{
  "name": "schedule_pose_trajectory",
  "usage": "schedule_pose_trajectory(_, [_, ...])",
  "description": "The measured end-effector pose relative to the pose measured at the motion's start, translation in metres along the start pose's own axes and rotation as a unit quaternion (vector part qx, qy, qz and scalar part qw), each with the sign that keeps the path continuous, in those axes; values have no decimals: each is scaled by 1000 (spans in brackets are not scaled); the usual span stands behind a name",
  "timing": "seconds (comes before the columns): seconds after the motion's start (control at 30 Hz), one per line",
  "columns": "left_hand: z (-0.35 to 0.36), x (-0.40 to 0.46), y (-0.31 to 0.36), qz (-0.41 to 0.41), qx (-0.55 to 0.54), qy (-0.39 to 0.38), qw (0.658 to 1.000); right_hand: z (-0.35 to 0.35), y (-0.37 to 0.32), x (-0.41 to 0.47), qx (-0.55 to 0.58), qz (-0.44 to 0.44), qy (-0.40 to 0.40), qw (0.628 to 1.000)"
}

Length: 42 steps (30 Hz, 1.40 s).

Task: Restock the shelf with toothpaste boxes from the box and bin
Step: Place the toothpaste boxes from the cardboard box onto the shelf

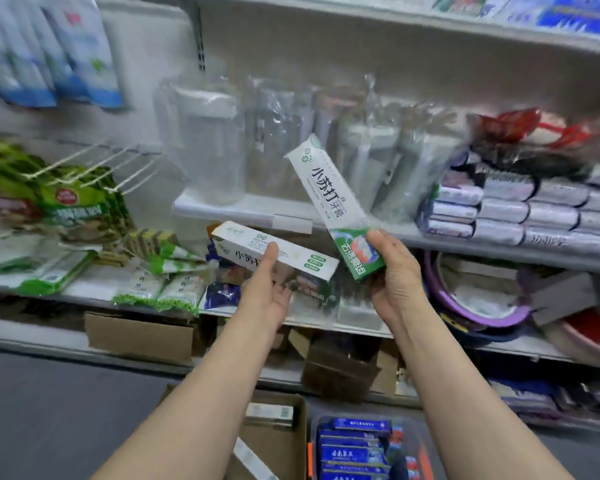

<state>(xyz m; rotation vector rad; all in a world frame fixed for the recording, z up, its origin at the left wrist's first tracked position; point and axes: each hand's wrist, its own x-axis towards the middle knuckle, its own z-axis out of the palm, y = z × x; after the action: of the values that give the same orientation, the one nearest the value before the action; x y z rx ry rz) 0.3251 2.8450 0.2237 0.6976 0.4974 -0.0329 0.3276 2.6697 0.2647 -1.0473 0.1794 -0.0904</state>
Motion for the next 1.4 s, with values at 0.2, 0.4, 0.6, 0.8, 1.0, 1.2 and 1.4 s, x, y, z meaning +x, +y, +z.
schedule_pose_trajectory(0.2, [88, -49, 45, 20, -10, -85, 996, 19, -104, -20, 12, -103, 18, 994])
schedule_pose_trajectory(0.4, [160, -86, 62, 52, -17, -129, 990, 21, -193, -22, 24, -176, 32, 984])
schedule_pose_trajectory(0.6, [238, -101, 68, 100, -38, -158, 982, 9, -264, 6, 33, -218, 33, 975])
schedule_pose_trajectory(0.8, [310, -94, 58, 101, -28, -164, 981, -14, -321, 47, 22, -259, 93, 961])
schedule_pose_trajectory(1.0, [360, -75, 39, 136, -31, -169, 976, -35, -356, 94, -36, -281, 172, 943])
schedule_pose_trajectory(1.2, [393, -65, 28, 151, -45, -161, 974, -49, -379, 127, -189, -287, 241, 908])
schedule_pose_trajectory(1.4, [408, -61, 34, 171, -39, -153, 972, -45, -388, 154, -283, -291, 265, 875])
